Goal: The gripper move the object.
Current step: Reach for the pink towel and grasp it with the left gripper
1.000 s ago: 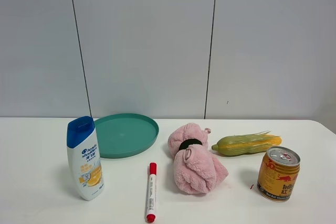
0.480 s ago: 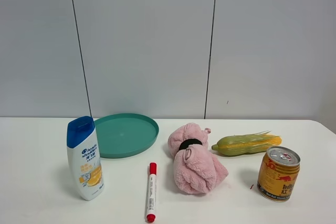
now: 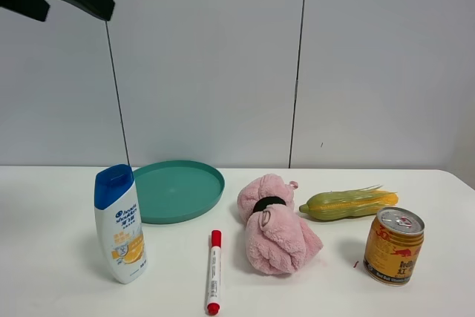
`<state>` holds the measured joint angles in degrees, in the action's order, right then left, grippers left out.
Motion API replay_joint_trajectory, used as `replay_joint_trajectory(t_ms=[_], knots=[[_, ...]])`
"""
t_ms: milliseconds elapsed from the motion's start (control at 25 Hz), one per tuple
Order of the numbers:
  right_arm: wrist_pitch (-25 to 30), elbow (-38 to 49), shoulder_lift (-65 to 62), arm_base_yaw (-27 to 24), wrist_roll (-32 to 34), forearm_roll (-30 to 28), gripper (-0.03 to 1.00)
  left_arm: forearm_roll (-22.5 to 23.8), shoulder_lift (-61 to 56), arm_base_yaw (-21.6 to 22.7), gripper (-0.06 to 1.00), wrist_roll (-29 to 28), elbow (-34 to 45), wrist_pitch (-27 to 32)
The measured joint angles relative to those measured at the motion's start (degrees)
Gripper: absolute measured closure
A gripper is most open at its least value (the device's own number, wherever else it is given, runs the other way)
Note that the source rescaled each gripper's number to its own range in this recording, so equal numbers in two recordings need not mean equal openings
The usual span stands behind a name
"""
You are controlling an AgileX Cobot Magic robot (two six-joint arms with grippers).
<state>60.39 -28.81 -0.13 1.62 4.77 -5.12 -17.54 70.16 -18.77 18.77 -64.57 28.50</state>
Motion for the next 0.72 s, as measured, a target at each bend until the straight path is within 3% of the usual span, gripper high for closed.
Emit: replay_joint_trajectory(t_ms=[400, 720], knots=[[0.00, 0.00, 0.00, 0.00, 0.00, 0.00, -0.03, 2.91, 13.39, -11.29, -0.05, -6.89, -10.80, -0.13], [0.00, 0.00, 0.00, 0.00, 0.00, 0.00, -0.03, 6.89, 21.74, -15.17, -0.05, -20.06, -14.58, -0.07]])
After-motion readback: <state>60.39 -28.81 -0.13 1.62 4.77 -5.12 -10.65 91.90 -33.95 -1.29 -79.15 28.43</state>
